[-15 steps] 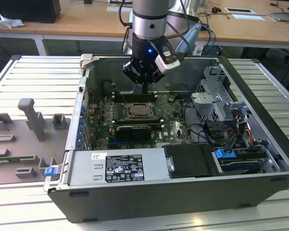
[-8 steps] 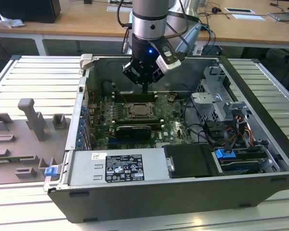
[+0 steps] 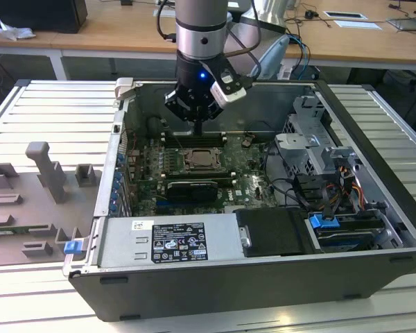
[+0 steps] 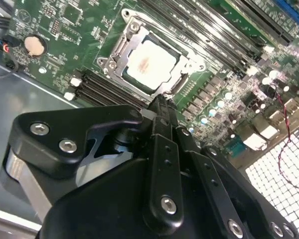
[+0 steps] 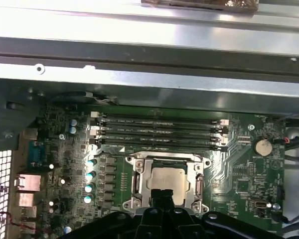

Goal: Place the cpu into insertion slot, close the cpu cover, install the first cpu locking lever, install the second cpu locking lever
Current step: 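Install the first cpu locking lever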

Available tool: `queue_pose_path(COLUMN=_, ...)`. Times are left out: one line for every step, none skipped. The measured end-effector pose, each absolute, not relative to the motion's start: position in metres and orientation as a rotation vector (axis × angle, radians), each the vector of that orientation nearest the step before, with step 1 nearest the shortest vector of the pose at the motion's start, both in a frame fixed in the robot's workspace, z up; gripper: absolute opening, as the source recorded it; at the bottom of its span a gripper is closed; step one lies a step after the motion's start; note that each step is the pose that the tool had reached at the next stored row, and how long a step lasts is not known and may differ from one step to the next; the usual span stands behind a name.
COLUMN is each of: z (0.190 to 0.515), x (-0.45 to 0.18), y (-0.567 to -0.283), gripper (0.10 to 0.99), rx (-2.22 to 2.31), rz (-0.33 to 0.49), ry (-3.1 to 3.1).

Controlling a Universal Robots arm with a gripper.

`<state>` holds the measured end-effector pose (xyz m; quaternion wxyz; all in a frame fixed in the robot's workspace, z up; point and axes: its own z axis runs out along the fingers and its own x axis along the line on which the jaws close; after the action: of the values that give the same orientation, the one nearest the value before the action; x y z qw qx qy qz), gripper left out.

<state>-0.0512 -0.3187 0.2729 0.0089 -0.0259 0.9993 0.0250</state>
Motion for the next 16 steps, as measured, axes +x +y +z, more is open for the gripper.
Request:
queue_pose_path(z=0.271, x=-0.055, y=-0.319, gripper=0.106, rx=-0.080, rz=0.078, ry=3.123)
queue_pose_path(z=0.270, x=-0.060, y=-0.319, gripper=0.106, rx=-0.080, rz=0.078, ry=3.124)
queue_pose_path(z=0.270, x=-0.064, y=-0.319, gripper=0.106, rx=-0.080, rz=0.078, ry=3.124)
queue_pose_path(z=0.269, x=-0.071, y=-0.319, gripper=0.106, rx=-0.080, rz=0.078, ry=3.124)
queue_pose_path(z=0.268, x=-0.075, y=-0.319, gripper=0.106, rx=-0.080, rz=0.078, ry=3.124)
queue_pose_path(z=0.268, x=-0.082, y=-0.319, gripper=0.106, rx=-0.080, rz=0.078, ry=3.124)
queue_pose_path(z=0.267, x=-0.086, y=-0.319, gripper=0.106, rx=-0.080, rz=0.078, ry=3.124)
queue_pose_path(z=0.266, x=-0.091, y=-0.319, gripper=0.106, rx=-0.080, rz=0.078, ry=3.123)
queue_pose_path(z=0.266, x=-0.093, y=-0.319, gripper=0.106, rx=-0.080, rz=0.079, ry=3.123)
queue_pose_path(z=0.266, x=-0.093, y=-0.319, gripper=0.106, rx=-0.080, rz=0.079, ry=3.123)
queue_pose_path(z=0.266, x=-0.095, y=-0.319, gripper=0.106, rx=-0.080, rz=0.078, ry=3.123)
queue_pose_path(z=0.265, x=-0.096, y=-0.319, gripper=0.106, rx=-0.080, rz=0.078, ry=3.123)
queue_pose_path(z=0.265, x=-0.097, y=-0.319, gripper=0.106, rx=-0.080, rz=0.078, ry=3.124)
queue_pose_path(z=0.265, x=-0.099, y=-0.319, gripper=0.106, rx=-0.080, rz=0.078, ry=3.124)
queue_pose_path(z=0.264, x=-0.101, y=-0.319, gripper=0.106, rx=-0.081, rz=0.078, ry=3.124)
queue_pose_path(z=0.264, x=-0.103, y=-0.319, gripper=0.106, rx=-0.081, rz=0.078, ry=3.123)
